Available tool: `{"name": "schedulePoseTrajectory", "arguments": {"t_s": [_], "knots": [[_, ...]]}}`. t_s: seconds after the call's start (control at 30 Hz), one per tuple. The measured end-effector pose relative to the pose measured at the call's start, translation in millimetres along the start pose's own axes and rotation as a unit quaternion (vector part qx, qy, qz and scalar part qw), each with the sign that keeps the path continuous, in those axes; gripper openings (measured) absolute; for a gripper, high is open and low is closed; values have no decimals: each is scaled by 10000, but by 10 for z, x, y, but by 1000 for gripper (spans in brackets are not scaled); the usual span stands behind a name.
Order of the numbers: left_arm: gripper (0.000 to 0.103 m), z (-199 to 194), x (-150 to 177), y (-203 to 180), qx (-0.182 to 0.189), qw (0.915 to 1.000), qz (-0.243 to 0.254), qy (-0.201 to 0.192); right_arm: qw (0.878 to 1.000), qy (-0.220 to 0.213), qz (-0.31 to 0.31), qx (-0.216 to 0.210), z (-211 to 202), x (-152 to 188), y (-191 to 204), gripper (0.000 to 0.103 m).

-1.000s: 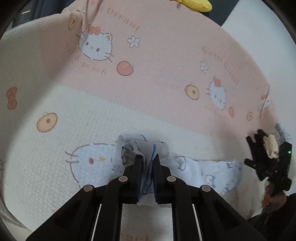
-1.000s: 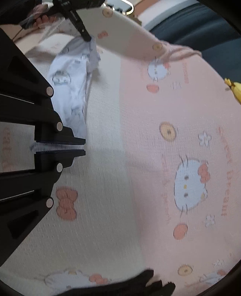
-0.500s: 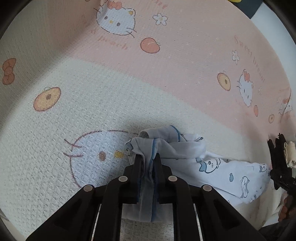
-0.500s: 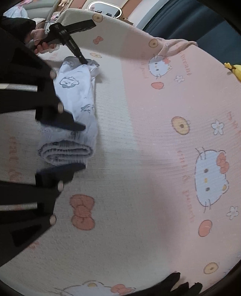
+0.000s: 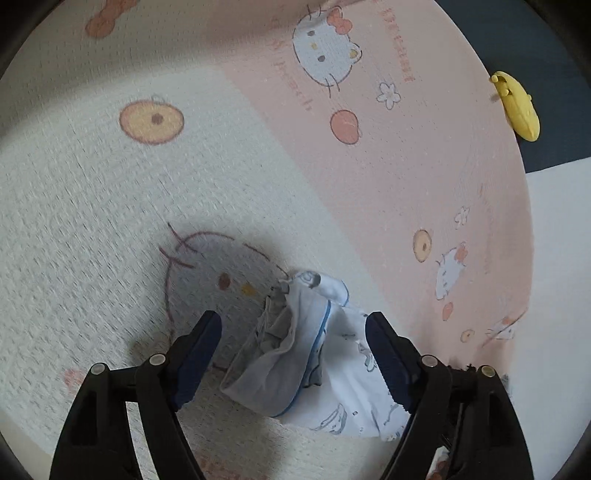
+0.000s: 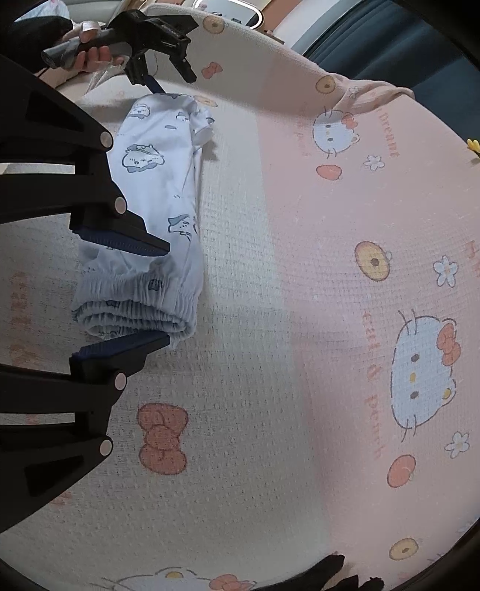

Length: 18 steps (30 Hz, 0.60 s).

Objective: Fold clothes
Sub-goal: 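Open both grippers and regrasp the folded edges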

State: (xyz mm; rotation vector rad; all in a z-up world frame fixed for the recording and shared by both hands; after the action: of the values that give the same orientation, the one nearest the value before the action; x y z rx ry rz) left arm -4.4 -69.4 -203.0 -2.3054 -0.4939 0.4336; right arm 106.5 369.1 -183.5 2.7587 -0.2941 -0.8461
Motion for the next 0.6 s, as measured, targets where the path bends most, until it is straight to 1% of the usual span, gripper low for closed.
{"name": "schedulePoseTrajectory", "arguments": {"t_s": [0.03,0.07,0.1,0.13,0.17,0.2,0.23,0.27,0.3,0.33,0.4,0.43,0.47,0.57,0.6], "knots": [[79,13,10,-15,-20,10000,57,4,10000,-14,-29,54,5,-1,6,40],[79,17,30,-49,-54,9998,171,-40,9999,-10,-72,151,6,-4,15,37],[79,23,49,-101,-95,9993,356,-108,9996,-7,-115,248,7,-6,24,29],[77,32,56,-155,-139,9981,568,-176,9993,-4,-157,345,8,-9,34,13],[53,42,63,-210,-184,9965,780,-244,9988,-1,-200,442,9,-12,43,13],[31,58,93,-280,-331,9937,1028,-313,9983,3,-242,538,10,-14,52,13],[5,78,133,-336,-562,9901,1241,-350,9976,6,-285,635,10,-17,61,13],[5,103,162,-372,-753,9867,1393,-354,9969,18,-314,724,14,-18,65,13],[5,134,185,-400,-859,9842,1512,-340,9963,50,-310,794,24,-15,57,12],[5,154,193,-406,-892,9834,1548,-331,9955,79,-322,884,33,-12,52,10],[5,157,166,-381,-826,9856,1438,-331,9921,113,-426,1172,38,-10,58,8],[5,174,151,-367,-827,9861,1407,-315,9895,120,-483,1358,38,-2,49,5],[5,206,138,-354,-869,9858,1409,-287,9876,164,-480,1489,51,16,21,4],[5,302,99,-315,-996,9847,1415,-202,9881,513,-41,1451,162,140,-191,4],[5,334,86,-302,-1039,9843,1416,-174,9899,477,128,1329,147,160,-237,4]]}}
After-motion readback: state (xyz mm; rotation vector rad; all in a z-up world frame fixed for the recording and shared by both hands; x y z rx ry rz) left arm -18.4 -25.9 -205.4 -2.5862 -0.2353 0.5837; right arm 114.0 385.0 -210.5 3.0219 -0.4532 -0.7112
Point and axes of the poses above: each gripper's, at about its wrist camera, not at the fingertips, and z roughly the way its jaws point, y to its left, x to its underside, the point moved 1 cm from there along z, roughly the way its jaws point, and after that the axes turned 10 degrees about -z, right-handed, at the moved point
